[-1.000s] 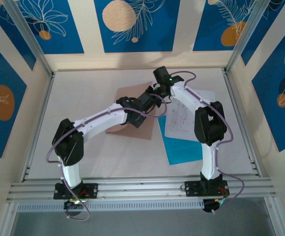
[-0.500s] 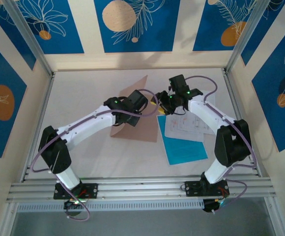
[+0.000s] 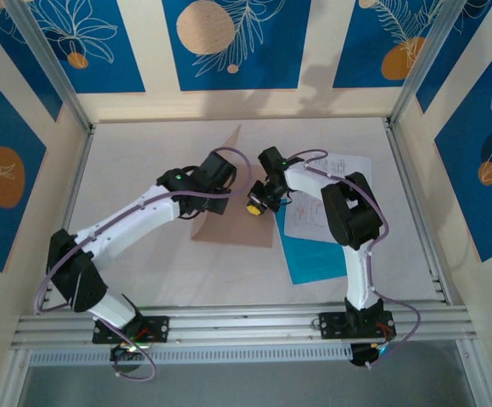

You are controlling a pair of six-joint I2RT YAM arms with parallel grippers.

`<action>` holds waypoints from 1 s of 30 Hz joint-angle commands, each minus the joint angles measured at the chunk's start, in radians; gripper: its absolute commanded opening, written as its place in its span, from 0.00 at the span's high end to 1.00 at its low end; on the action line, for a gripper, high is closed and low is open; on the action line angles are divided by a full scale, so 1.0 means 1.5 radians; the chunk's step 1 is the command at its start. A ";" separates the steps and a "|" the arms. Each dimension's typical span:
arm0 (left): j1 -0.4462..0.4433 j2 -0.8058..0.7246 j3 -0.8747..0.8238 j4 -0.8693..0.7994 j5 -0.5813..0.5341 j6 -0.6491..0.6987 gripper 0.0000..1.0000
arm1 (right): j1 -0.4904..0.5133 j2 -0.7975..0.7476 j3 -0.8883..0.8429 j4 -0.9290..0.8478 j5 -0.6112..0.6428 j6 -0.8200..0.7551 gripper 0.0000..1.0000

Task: Put the files into the folder

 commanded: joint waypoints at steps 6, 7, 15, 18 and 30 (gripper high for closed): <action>0.113 -0.115 -0.084 -0.023 0.042 -0.075 0.96 | -0.008 0.036 -0.001 -0.104 0.006 -0.019 0.94; 0.131 -0.124 -0.095 -0.024 0.049 -0.079 0.93 | -0.009 0.036 -0.005 -0.104 0.007 -0.020 0.94; 0.299 -0.184 -0.167 -0.050 0.078 -0.108 0.68 | -0.016 0.036 -0.011 -0.107 0.005 -0.027 0.95; 0.372 -0.179 -0.186 -0.049 0.117 -0.128 0.65 | -0.016 0.038 -0.009 -0.110 0.004 -0.029 0.95; 0.550 -0.080 -0.257 0.005 0.254 -0.281 0.47 | -0.020 0.048 -0.008 -0.122 0.008 -0.048 0.95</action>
